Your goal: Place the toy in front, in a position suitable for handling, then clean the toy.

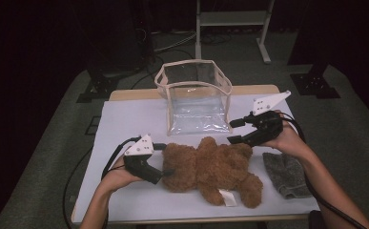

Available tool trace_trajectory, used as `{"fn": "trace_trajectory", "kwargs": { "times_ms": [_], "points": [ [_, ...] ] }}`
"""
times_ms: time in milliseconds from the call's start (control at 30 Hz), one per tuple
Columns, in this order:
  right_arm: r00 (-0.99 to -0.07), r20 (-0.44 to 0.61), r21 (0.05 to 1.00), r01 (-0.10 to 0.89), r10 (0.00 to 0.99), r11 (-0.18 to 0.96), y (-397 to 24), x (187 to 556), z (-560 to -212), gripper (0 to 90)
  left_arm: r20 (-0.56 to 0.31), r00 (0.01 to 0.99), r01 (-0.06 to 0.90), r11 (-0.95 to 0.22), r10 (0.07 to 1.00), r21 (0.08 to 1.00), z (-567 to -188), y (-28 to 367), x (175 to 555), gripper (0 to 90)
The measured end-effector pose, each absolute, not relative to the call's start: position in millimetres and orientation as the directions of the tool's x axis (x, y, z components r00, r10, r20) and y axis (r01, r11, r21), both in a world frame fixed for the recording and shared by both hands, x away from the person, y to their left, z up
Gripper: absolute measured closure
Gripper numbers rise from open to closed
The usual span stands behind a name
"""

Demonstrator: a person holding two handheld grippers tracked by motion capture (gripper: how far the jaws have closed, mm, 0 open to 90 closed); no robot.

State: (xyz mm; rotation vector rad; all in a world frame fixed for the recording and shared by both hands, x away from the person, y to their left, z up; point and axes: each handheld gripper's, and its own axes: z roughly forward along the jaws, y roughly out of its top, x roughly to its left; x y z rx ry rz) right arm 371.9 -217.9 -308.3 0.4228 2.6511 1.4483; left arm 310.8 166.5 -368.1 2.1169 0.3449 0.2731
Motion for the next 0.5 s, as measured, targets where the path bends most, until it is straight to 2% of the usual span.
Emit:
{"fn": "trace_trajectory", "kwargs": {
  "times_ms": [500],
  "points": [
    [-0.963,0.011,0.811,0.167,0.27,0.56,-192.7,396.9,-299.3,36.0,0.064,0.933,0.141,-0.522,0.355,0.841,-365.6,172.7,308.2,11.3]
  ]
}}
